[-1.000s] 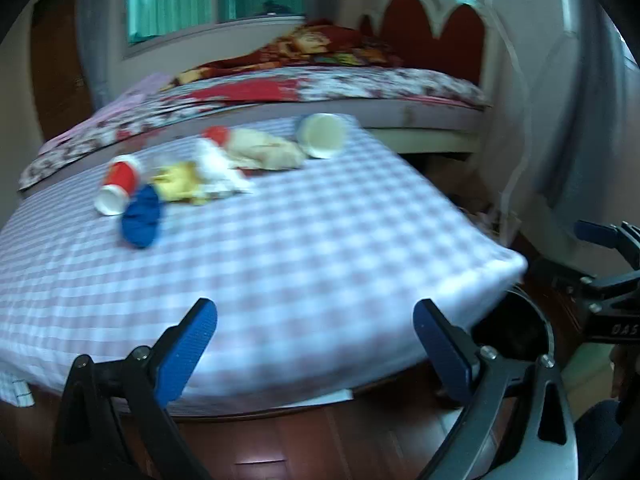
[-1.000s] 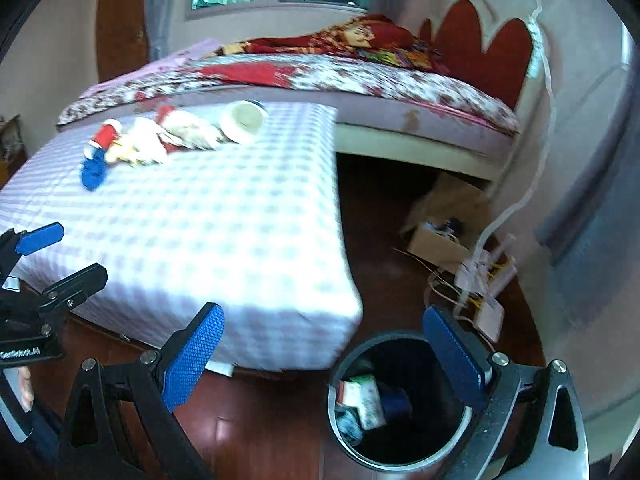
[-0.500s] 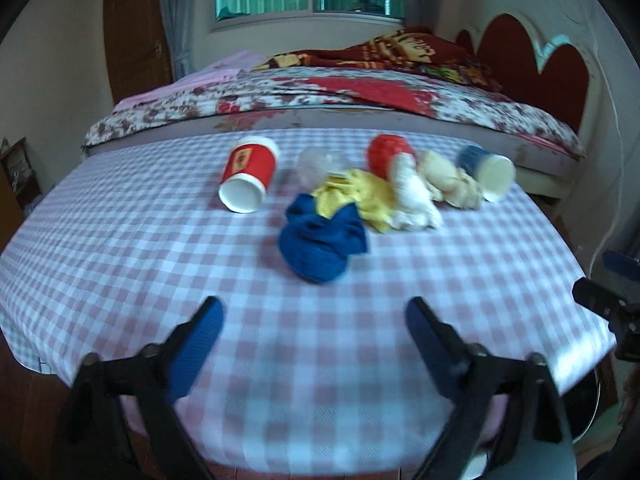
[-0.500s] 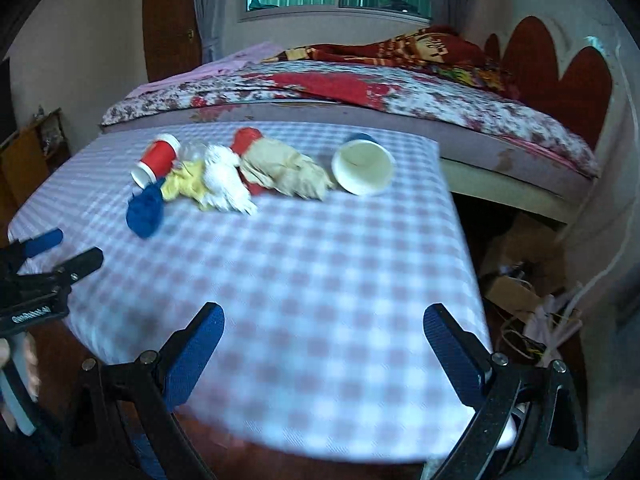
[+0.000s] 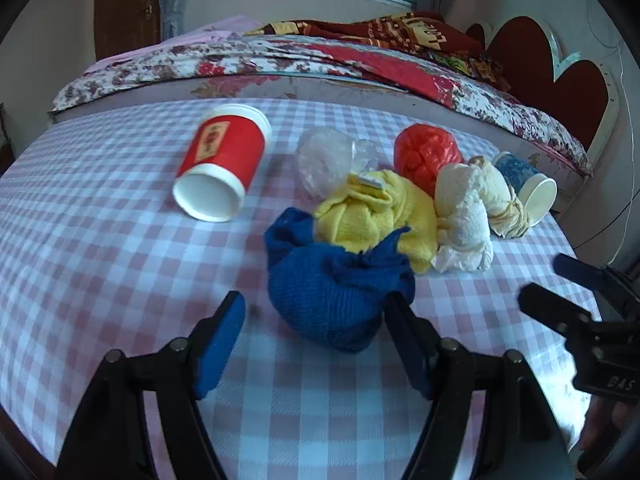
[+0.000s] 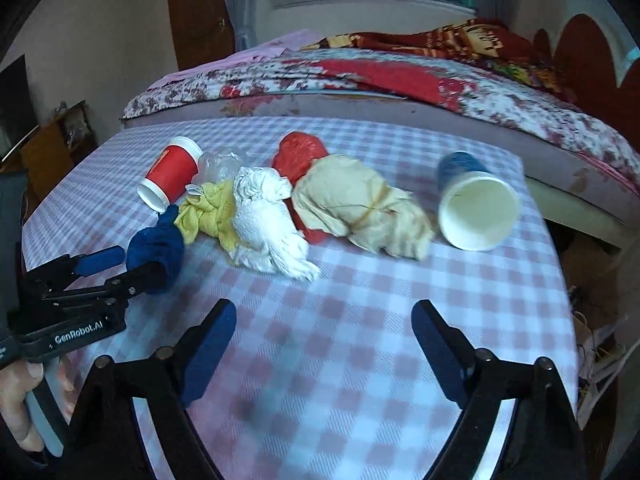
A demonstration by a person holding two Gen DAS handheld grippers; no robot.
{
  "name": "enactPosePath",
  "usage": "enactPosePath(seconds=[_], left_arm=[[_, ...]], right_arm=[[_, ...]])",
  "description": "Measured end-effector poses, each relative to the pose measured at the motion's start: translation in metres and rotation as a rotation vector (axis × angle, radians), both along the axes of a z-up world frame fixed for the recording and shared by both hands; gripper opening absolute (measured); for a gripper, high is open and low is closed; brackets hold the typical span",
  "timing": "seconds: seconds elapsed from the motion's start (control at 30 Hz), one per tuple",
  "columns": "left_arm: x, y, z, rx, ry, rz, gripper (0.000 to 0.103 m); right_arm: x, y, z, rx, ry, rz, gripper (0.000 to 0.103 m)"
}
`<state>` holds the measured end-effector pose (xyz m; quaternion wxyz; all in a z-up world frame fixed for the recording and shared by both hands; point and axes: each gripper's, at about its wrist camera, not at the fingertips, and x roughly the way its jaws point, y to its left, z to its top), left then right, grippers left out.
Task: Collect trash
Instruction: 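Grasp the blue sock with the left tool while the right tool grasps the white tissue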
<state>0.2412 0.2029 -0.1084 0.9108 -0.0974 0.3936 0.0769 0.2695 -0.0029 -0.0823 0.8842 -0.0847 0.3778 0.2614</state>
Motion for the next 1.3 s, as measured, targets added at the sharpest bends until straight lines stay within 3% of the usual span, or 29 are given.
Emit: enactPosePath(seconds=[0.07, 0.4, 0.53, 0.57, 0.93, 1.3], left_arm=[[0.005, 0.0, -0.002, -0.028, 0.008, -0.015, 0.06], [0.009, 0.001, -0.004, -0.069, -0.012, -0.053, 0.044], [0.005, 0.002, -0.002, -0.078, -0.031, -0.063, 0.041], [0.003, 0.001, 0.0, -0.073, -0.036, -0.064, 0.04], [-0.046, -0.025, 0.028, 0.007, -0.122, -0.063, 0.04], [-0.085, -0.093, 0.05, 0.038, -0.174, -0.166, 0.04]], right_arm=[[0.007, 0.008, -0.003, 0.012, 0.012, 0.016, 0.082], [0.036, 0.035, -0.016, 0.076, 0.085, 0.062, 0.063], [0.042, 0.041, -0.024, 0.094, 0.125, 0.077, 0.038], [0.041, 0.042, -0.025, 0.108, 0.134, 0.086, 0.022], [-0.005, 0.002, 0.003, 0.122, 0.04, 0.057, 0.021], [-0.063, -0.093, 0.026, 0.159, -0.008, -0.077, 0.021]])
